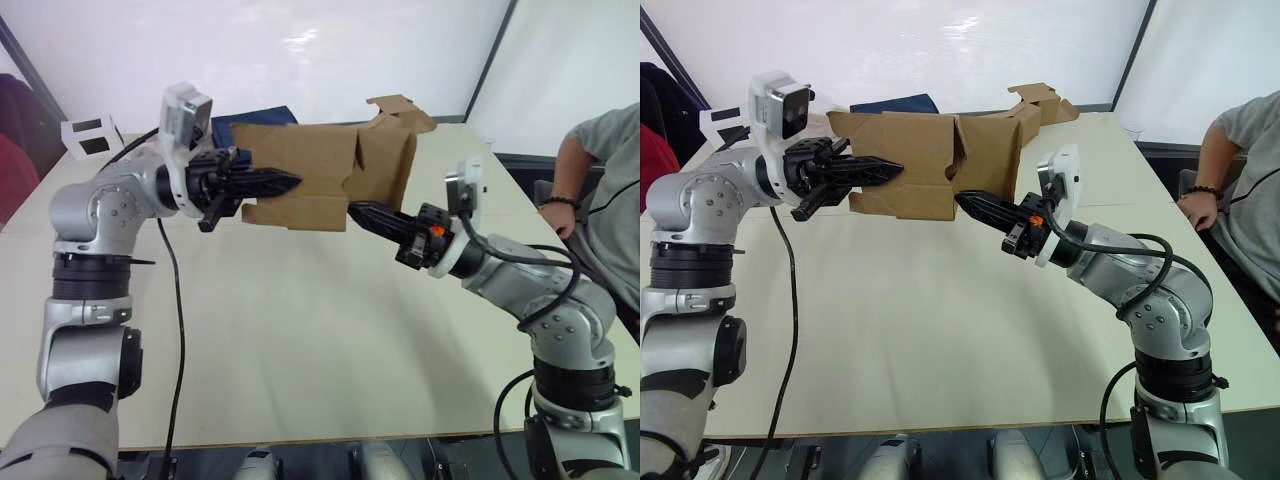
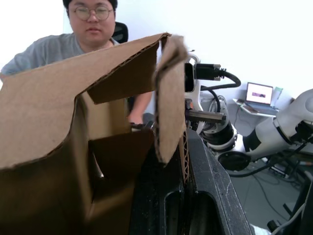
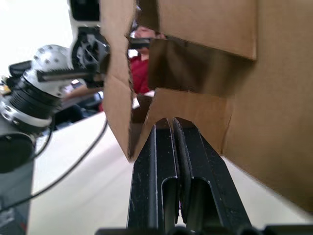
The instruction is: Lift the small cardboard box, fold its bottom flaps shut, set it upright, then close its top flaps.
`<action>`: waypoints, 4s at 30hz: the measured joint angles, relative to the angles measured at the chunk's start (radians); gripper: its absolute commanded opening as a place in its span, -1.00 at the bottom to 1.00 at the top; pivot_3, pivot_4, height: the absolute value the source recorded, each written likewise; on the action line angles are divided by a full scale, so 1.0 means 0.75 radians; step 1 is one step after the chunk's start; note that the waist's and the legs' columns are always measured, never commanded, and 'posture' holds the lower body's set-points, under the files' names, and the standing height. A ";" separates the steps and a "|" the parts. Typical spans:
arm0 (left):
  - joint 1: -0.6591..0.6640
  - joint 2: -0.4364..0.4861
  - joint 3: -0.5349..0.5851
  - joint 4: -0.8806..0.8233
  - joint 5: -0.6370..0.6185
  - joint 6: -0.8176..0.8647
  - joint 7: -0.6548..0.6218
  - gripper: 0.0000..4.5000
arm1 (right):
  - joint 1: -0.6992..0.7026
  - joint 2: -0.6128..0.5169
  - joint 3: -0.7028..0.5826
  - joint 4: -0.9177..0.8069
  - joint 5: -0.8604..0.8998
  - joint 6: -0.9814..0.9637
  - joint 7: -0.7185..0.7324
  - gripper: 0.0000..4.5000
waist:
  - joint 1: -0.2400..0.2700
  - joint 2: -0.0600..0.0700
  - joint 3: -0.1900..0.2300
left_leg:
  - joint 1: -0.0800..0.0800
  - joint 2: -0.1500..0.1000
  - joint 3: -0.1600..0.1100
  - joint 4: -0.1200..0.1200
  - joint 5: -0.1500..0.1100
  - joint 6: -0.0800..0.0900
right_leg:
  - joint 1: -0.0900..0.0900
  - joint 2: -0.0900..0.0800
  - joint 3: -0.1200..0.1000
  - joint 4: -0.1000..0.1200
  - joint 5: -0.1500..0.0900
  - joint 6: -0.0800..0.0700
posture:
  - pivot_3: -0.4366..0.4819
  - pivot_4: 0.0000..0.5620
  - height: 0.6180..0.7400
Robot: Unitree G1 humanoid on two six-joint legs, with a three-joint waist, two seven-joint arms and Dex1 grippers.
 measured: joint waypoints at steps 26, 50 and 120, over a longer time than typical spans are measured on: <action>-0.022 -0.007 -0.006 0.009 -0.003 -0.092 0.046 -1.00 | -0.126 -0.130 -0.259 0.524 -0.107 -0.260 -0.017 -0.97 | -0.002 0.000 0.000 | 0.001 0.000 0.002 0.000 0.000 0.000 | 0.000 0.000 0.001 0.000 0.000 0.000 | -0.05 -0.47 1.00; -0.032 -0.010 0.003 0.058 -0.023 -0.093 0.088 -1.00 | -0.034 0.156 -0.164 0.268 0.252 -0.070 0.045 -0.66 | -0.002 0.001 0.000 | 0.000 0.000 0.000 0.000 0.003 -0.006 | 0.000 0.000 0.000 0.001 0.000 0.000 | -0.05 -0.47 1.00; 0.034 -0.075 0.069 -0.014 -0.139 -0.039 0.217 -1.00 | 0.028 0.396 -0.214 0.304 0.579 -0.159 -0.113 0.97 | -0.002 0.001 0.000 | 0.000 0.000 0.000 0.000 0.003 -0.006 | -0.001 0.000 0.000 0.001 0.000 0.000 | -0.05 -0.47 1.00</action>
